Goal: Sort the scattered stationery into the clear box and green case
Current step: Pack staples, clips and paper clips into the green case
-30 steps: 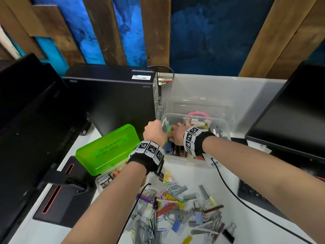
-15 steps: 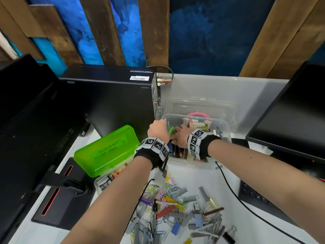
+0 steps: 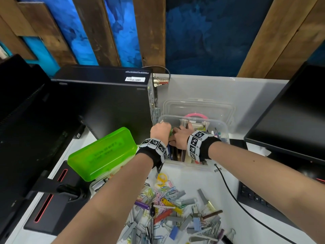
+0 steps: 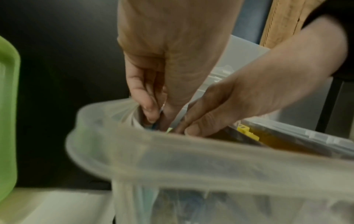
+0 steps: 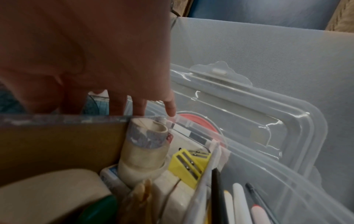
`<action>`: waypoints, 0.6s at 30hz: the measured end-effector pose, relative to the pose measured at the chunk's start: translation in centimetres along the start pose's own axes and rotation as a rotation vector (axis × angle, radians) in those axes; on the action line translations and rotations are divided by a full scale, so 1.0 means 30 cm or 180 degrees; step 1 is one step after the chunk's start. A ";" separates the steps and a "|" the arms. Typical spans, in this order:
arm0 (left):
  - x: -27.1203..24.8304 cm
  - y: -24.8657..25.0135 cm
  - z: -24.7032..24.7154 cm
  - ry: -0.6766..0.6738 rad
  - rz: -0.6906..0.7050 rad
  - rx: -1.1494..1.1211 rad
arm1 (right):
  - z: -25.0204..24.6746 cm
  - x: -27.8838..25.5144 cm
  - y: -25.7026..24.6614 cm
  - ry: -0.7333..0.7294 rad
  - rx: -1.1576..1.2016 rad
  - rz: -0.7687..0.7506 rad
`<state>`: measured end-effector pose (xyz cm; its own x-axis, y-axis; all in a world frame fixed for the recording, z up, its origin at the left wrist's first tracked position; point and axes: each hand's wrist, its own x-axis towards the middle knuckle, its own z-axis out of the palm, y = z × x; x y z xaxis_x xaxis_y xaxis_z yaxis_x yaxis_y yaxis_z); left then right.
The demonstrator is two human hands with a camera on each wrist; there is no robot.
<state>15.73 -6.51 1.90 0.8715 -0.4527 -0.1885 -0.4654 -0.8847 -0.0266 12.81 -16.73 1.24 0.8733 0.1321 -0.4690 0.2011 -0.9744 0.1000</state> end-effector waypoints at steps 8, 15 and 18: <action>-0.039 -0.039 0.013 -0.0090 0.0315 0.0309 | 0.017 0.015 0.009 -0.0026 0.0022 -0.0010; -0.120 -0.093 0.064 0.0177 0.0543 0.0813 | 0.025 0.019 0.008 0.0007 0.0040 0.0022; -0.146 -0.103 0.079 0.0358 0.0745 0.1061 | 0.029 0.023 0.005 0.0015 -0.0010 0.0049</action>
<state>12.99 -1.54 0.48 0.7393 -0.6628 -0.1193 -0.6612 -0.6807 -0.3154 13.06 -16.95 0.16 0.8783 0.1179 -0.4633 0.1890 -0.9758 0.1099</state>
